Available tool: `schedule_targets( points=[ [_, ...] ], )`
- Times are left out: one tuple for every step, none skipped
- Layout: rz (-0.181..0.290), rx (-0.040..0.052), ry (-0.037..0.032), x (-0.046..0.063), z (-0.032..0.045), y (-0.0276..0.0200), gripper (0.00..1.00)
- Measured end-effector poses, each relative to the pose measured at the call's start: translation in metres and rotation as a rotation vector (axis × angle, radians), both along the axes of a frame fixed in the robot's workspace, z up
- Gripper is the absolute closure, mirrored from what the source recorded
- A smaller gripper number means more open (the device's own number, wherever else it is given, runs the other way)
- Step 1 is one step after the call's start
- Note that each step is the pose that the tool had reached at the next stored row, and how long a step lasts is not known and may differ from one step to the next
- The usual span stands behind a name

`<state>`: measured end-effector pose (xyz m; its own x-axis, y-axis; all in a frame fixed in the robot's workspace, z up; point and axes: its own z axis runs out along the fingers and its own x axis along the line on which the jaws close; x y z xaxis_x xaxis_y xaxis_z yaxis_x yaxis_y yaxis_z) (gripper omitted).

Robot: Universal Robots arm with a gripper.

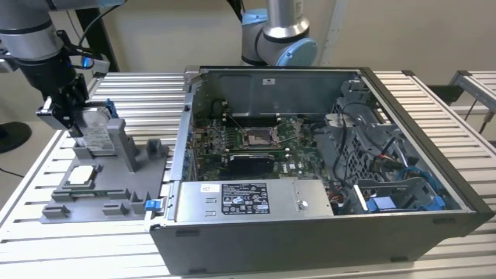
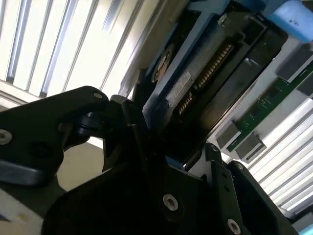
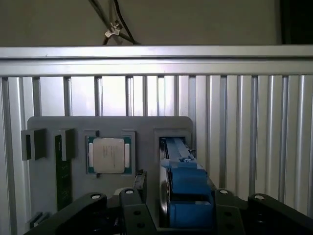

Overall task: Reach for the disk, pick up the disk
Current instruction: 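Pick up the disk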

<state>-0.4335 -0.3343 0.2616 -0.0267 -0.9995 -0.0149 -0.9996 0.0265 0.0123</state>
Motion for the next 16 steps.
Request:
schedule_targets(
  points=[
    [0.0,0.0,0.0,0.0,0.0,0.0,0.0],
    [0.0,0.0,0.0,0.0,0.0,0.0,1.0],
    [0.0,0.0001,-0.0001,0.0,-0.0001,0.0,1.0],
    [0.0,0.0001,-0.0002,0.0,-0.0001,0.0,1.0],
    [0.0,0.0001,-0.0001,0.0,-0.0001,0.0,1.0],
    [0.0,0.0001,-0.0001,0.0,-0.0001,0.0,1.0],
    [0.0,0.0001,-0.0001,0.0,-0.0001,0.0,1.0],
    [0.0,0.0001,-0.0001,0.0,-0.0001,0.0,1.0],
    [0.0,0.0001,-0.0001,0.0,-0.0002,0.0,1.0],
    [0.0,0.0,-0.0001,0.0,-0.0002,0.0,1.0],
    [0.0,0.0001,-0.0002,0.0,-0.0002,0.0,1.0],
    [0.0,0.0001,-0.0002,0.0,-0.0002,0.0,1.0],
    [0.0,0.0002,-0.0004,0.0,-0.0002,0.0,1.0],
    [0.0,0.0002,-0.0005,0.0,0.0002,0.0,1.0],
    [0.0,0.0001,-0.0003,0.0,0.001,0.0,1.0],
    [0.0,0.0001,-0.0001,0.0,0.0024,0.0,1.0]
  ],
)
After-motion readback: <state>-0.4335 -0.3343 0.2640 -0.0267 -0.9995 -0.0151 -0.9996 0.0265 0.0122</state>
